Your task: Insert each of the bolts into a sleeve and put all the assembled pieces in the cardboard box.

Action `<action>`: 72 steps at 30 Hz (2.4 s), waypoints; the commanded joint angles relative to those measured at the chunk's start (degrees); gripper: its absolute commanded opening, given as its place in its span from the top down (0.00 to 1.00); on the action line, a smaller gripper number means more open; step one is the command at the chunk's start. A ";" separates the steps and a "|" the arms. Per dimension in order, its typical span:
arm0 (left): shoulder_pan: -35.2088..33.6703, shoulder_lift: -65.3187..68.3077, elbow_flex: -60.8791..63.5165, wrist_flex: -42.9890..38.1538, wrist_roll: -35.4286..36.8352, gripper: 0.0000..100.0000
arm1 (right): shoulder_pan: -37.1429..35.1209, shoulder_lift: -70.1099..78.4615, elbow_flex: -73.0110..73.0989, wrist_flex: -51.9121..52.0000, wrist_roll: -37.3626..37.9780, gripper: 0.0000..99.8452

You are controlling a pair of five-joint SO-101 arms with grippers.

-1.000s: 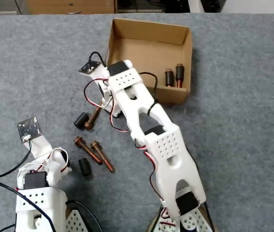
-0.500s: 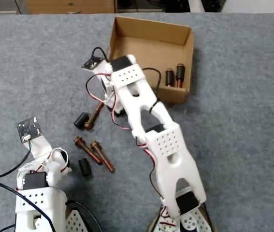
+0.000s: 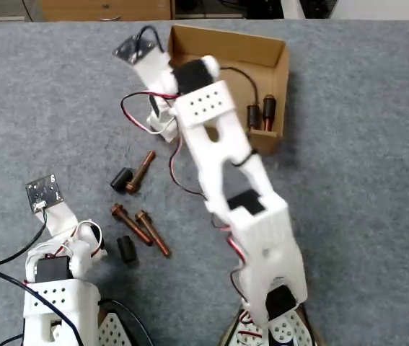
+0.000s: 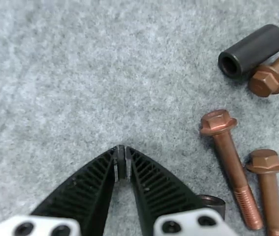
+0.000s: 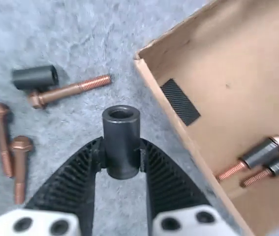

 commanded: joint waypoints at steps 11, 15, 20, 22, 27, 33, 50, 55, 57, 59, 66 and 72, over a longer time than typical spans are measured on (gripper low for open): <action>-0.62 -0.48 -2.90 -0.53 3.43 0.98 | 6.29 -48.04 26.86 1.05 -16.18 1.00; 0.00 -0.13 -3.78 0.53 3.60 0.98 | 8.40 -60.88 40.13 0.79 -18.55 1.00; 3.16 -0.40 -9.93 9.49 3.78 0.98 | 10.77 -74.86 54.29 0.70 -18.55 1.00; 4.31 -0.40 -12.22 11.52 3.96 0.98 | 12.26 -80.04 58.51 0.70 -18.55 1.00; 7.12 -0.04 -17.41 13.27 9.49 0.98 | 15.25 -90.51 68.35 0.09 -18.64 1.00; 15.91 0.04 -24.44 14.95 14.51 0.98 | 15.34 -96.84 74.95 -0.97 -19.52 1.00; 24.70 44.44 -67.78 12.13 55.38 0.98 | 15.25 -97.89 76.88 -1.32 -25.32 1.00; 25.14 60.26 -78.24 11.52 73.14 0.98 | 15.25 -97.80 76.79 -1.32 -25.05 1.00; 25.76 65.80 -81.76 10.73 77.36 0.98 | 15.25 -97.71 76.88 -1.32 -25.05 1.00; 25.58 70.73 -84.84 10.55 80.44 0.98 | 15.25 -97.71 76.97 -1.49 -25.05 1.00; 17.93 83.91 -94.33 10.73 87.03 0.98 | 15.25 -97.36 77.14 -2.55 -25.05 1.00; 16.00 92.70 -94.95 7.12 90.99 0.98 | 15.34 -89.71 75.47 -5.80 -25.32 1.00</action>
